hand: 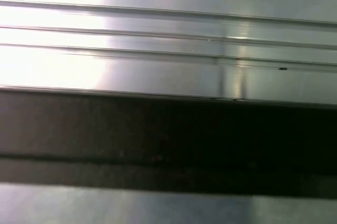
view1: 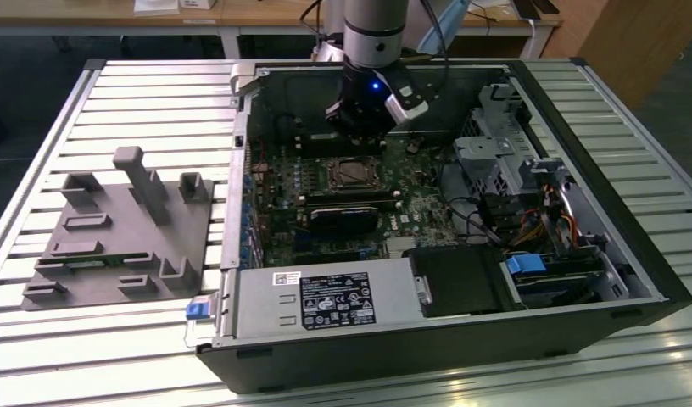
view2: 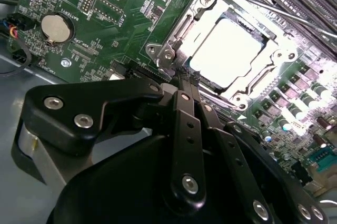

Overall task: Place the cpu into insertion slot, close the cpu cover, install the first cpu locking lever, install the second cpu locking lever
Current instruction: 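Install the second cpu locking lever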

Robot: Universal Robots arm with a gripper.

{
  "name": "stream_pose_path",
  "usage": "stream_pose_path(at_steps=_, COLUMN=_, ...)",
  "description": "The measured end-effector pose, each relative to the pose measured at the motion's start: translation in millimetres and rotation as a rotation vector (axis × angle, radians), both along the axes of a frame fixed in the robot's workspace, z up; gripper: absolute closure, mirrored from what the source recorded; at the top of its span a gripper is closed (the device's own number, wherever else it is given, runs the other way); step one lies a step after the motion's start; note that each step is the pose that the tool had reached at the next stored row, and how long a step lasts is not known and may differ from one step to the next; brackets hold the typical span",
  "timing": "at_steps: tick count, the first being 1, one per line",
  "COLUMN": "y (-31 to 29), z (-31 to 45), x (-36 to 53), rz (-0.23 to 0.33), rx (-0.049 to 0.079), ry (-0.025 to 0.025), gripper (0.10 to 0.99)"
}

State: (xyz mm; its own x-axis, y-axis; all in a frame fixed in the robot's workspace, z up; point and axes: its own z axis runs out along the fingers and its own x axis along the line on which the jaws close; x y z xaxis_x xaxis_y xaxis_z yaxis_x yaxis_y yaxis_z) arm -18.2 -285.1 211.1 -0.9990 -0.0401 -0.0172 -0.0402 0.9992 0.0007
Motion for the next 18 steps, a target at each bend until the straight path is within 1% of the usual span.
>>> stream_pose_path(at_steps=4, y=0.0, z=10.5, x=0.0, rz=0.000, rx=0.000, ry=0.0000, gripper=0.980)
stream_pose_path(at_steps=9, y=0.0, z=27.6, x=0.0, rz=0.000, rx=0.000, ry=0.0000, gripper=0.980)
stream_pose_path(at_steps=11, y=0.0, z=32.9, x=0.0, rz=0.000, rx=0.000, ry=0.0000, gripper=0.980)
stream_pose_path(at_steps=13, y=-0.3, z=35.0, x=0.0, rz=0.000, rx=0.000, ry=0.0000, gripper=0.980)
stream_pose_path(at_steps=18, y=-4.4, z=35.0, x=-0.4, rz=0.000, rx=-0.001, ry=0.0000, gripper=0.980)
